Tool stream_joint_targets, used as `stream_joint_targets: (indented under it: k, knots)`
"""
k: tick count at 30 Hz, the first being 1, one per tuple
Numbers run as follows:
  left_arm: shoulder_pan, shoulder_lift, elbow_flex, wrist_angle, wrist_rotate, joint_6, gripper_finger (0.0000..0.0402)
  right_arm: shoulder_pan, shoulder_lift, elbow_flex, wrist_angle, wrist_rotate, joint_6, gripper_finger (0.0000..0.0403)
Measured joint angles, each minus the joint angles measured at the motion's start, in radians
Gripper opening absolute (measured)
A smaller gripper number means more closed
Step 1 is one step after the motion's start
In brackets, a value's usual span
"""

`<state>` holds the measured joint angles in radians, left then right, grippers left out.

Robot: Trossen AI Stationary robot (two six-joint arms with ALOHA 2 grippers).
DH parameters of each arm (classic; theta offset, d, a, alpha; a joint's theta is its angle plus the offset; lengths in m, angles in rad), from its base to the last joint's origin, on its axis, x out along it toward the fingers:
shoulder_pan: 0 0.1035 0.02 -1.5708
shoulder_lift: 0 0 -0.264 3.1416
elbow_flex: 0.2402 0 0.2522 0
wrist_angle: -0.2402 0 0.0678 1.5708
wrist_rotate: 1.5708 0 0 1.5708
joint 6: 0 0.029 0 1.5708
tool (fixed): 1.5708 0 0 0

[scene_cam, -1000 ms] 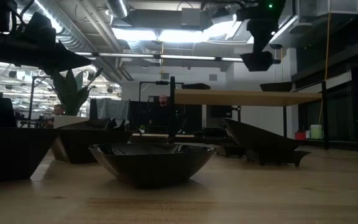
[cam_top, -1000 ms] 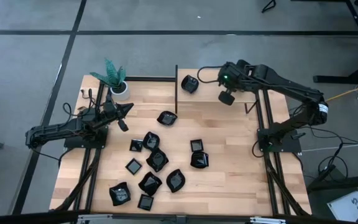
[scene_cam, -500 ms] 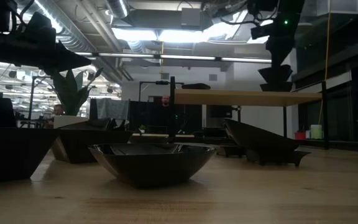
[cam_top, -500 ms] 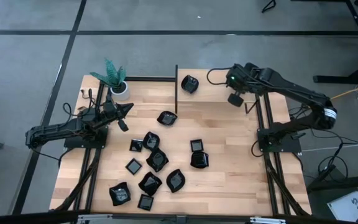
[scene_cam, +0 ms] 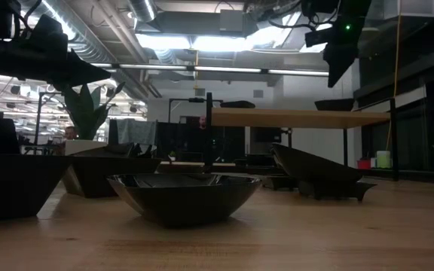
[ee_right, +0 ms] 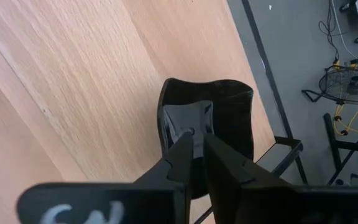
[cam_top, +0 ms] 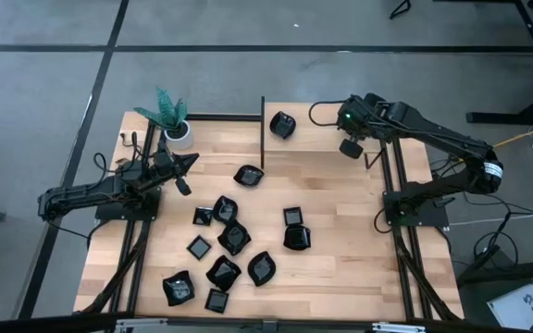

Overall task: Pick & Place Mini shaped plates
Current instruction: Stack the black leaf-shaped plate on top of the black leaf-shaped plate on the shelf

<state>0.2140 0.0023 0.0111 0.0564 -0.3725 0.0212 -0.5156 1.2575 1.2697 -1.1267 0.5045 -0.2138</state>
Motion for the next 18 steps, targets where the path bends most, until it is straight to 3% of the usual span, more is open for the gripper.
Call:
stream_joint_targets:
  k: [5, 13, 18]
  knots:
    - [0.000, 0.000, 0.000, 0.000, 0.000, 0.000, 0.0004, 0.000, 0.000, 0.000, 0.001, -0.041, 0.031, 0.0034]
    - [0.000, 0.000, 0.000, 0.000, 0.000, 0.000, 0.0004, 0.006, 0.001, 0.000, 0.038, -0.266, 0.111, 0.0033]
    - [0.000, 0.000, 0.000, 0.000, 0.000, 0.000, 0.0004, 0.046, 0.001, 0.000, 0.108, -0.331, 0.149, 0.0033]
